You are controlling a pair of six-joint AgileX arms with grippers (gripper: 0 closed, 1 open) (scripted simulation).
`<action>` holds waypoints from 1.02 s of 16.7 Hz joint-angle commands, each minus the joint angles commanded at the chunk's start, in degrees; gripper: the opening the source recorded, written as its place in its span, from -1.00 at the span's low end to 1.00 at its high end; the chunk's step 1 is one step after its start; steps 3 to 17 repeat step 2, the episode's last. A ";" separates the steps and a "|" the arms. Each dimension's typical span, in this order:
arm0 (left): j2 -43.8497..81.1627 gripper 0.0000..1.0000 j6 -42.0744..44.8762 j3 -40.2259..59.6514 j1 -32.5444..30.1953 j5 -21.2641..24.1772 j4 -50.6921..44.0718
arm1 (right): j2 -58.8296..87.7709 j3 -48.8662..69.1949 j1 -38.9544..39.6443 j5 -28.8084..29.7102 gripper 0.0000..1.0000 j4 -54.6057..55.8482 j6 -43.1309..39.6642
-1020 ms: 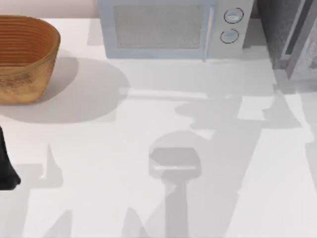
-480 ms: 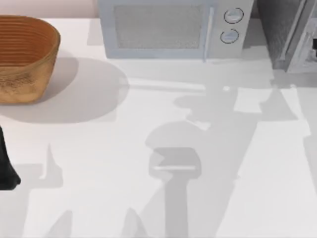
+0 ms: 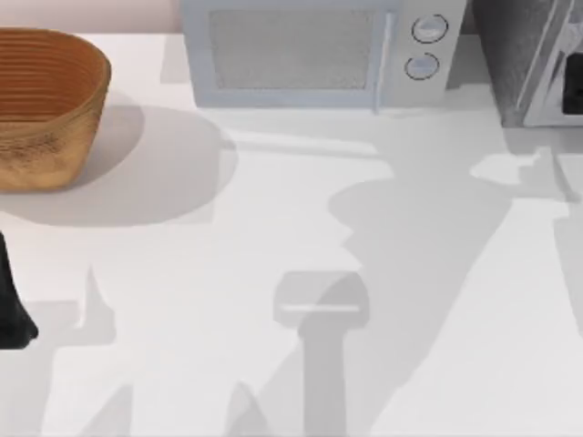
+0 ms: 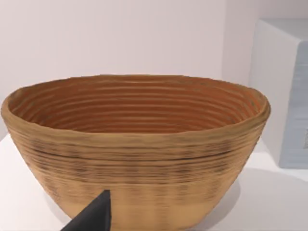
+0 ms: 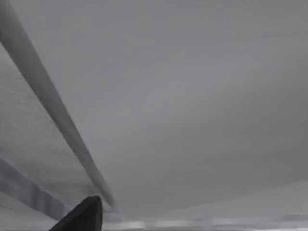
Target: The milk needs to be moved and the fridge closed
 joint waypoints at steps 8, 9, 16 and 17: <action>0.00 1.00 0.00 0.00 0.00 0.00 0.00 | 0.60 0.62 0.01 0.03 1.00 -0.33 0.03; 0.00 1.00 0.00 0.00 0.00 0.00 0.00 | 0.60 0.62 0.01 0.03 1.00 -0.33 0.03; 0.00 1.00 0.00 0.00 0.00 0.00 0.00 | 0.60 0.62 0.01 0.03 1.00 -0.33 0.03; 0.00 1.00 0.00 0.00 0.00 0.00 0.00 | 0.60 0.62 0.01 0.03 1.00 -0.33 0.03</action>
